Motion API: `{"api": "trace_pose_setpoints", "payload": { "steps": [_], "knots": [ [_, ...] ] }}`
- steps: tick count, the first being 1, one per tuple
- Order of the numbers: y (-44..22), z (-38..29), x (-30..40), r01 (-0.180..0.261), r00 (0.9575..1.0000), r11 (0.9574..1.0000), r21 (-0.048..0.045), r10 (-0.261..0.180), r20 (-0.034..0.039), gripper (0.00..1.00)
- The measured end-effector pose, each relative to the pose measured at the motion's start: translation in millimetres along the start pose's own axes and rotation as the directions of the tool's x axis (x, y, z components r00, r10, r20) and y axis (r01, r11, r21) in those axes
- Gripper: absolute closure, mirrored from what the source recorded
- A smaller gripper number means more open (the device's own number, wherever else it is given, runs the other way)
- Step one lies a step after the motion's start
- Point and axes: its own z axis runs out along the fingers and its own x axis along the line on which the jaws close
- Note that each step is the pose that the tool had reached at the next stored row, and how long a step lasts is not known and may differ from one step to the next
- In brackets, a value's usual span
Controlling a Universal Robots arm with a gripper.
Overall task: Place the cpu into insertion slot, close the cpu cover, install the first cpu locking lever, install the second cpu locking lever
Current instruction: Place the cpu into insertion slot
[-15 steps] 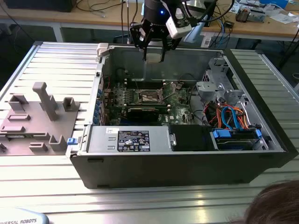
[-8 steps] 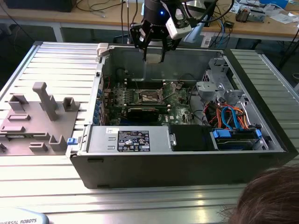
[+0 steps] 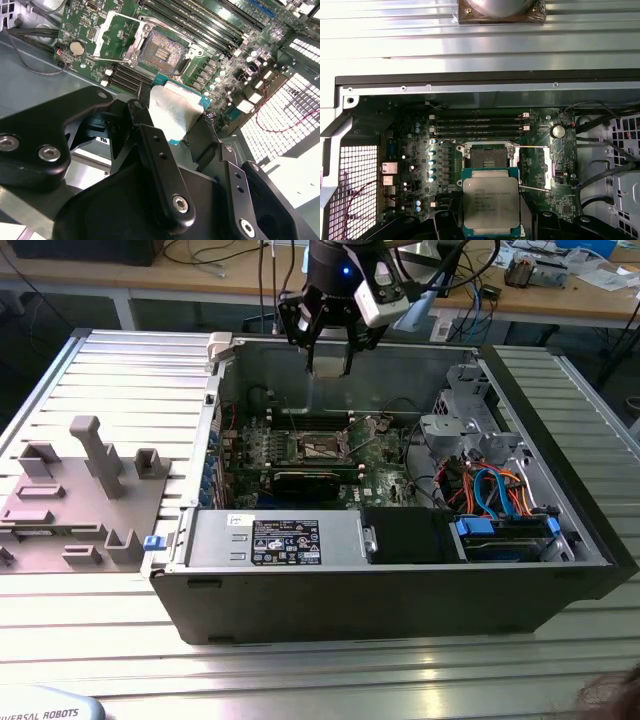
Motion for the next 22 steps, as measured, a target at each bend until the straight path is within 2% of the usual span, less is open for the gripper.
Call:
{"api": "trace_pose_setpoints", "payload": {
  "steps": [12, 22],
  "knots": [
    [0.0, 0.5, 0.0, -0.001, 1.0, 1.0, 0.0, 0.001, 0.0, 0.46],
    [0.0, 0.6, 0.0, -0.041, 0.9992, 0.9992, -0.0009, 0.041, 0.0036, 0.46]
  ]
}}
